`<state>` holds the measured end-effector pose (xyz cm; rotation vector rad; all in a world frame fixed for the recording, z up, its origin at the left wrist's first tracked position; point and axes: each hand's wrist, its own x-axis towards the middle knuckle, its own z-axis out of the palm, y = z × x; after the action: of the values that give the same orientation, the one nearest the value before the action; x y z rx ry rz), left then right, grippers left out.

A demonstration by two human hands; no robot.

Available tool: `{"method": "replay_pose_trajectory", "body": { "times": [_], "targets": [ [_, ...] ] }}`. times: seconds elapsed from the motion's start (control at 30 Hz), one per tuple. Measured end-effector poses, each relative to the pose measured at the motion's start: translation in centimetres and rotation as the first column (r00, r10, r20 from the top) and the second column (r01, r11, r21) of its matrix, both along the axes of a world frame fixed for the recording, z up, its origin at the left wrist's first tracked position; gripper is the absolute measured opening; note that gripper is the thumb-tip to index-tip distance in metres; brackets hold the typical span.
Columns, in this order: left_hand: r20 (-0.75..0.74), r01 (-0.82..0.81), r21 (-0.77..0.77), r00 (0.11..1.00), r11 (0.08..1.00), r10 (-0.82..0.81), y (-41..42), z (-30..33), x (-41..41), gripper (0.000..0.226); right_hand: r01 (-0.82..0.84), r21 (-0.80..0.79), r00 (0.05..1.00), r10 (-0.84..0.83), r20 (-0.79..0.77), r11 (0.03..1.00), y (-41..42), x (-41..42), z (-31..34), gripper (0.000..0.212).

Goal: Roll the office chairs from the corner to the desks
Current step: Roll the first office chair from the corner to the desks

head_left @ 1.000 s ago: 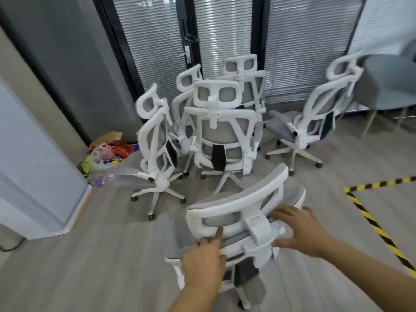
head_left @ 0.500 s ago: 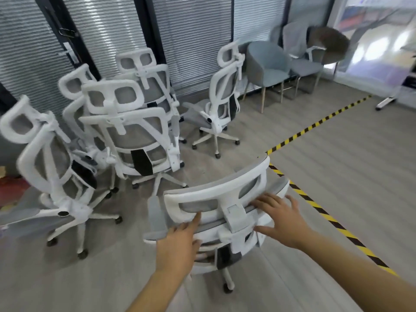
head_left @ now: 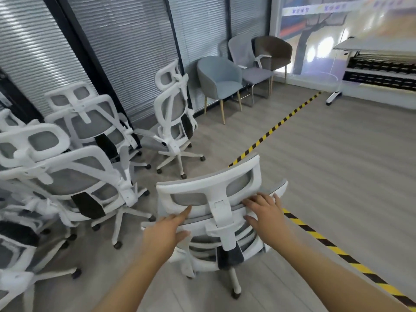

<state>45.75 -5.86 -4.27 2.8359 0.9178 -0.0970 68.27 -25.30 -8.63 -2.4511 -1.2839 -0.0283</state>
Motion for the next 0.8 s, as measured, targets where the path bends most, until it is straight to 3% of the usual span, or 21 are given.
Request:
{"method": "replay_pose_trajectory", "body": {
  "times": [0.2, 0.37, 0.67, 0.8],
  "targets": [
    [-0.016, 0.09, -0.044, 0.996, 0.995, -0.091, 2.4, 0.5, 13.3, 0.063, 0.148, 0.007, 0.989, -0.148, -0.001, 0.989, -0.6, 9.7, 0.1, 0.042],
    [-0.004, 0.238, 0.021, 0.971, 0.971, -0.238, 5.3, -0.2, 25.9, 0.063, 0.268, 0.024, 0.963, -0.268, 0.0, 0.963, -0.5, 18.7, -0.3, 0.044],
    [0.091, 0.434, 0.016, 0.896, 0.901, -0.434, 7.1, -2.4, 51.1, 0.063, 0.472, -0.276, 0.86, -0.506, -0.066, 0.838, -1.4, 36.0, 2.0, 0.094],
    [0.055, 0.501, 0.021, 0.864, 0.865, -0.501, 5.7, -2.0, 61.8, 0.062, 0.503, -0.379, 0.816, -0.571, -0.088, 0.777, -3.4, 44.1, 2.7, 0.097]
  ]
}}
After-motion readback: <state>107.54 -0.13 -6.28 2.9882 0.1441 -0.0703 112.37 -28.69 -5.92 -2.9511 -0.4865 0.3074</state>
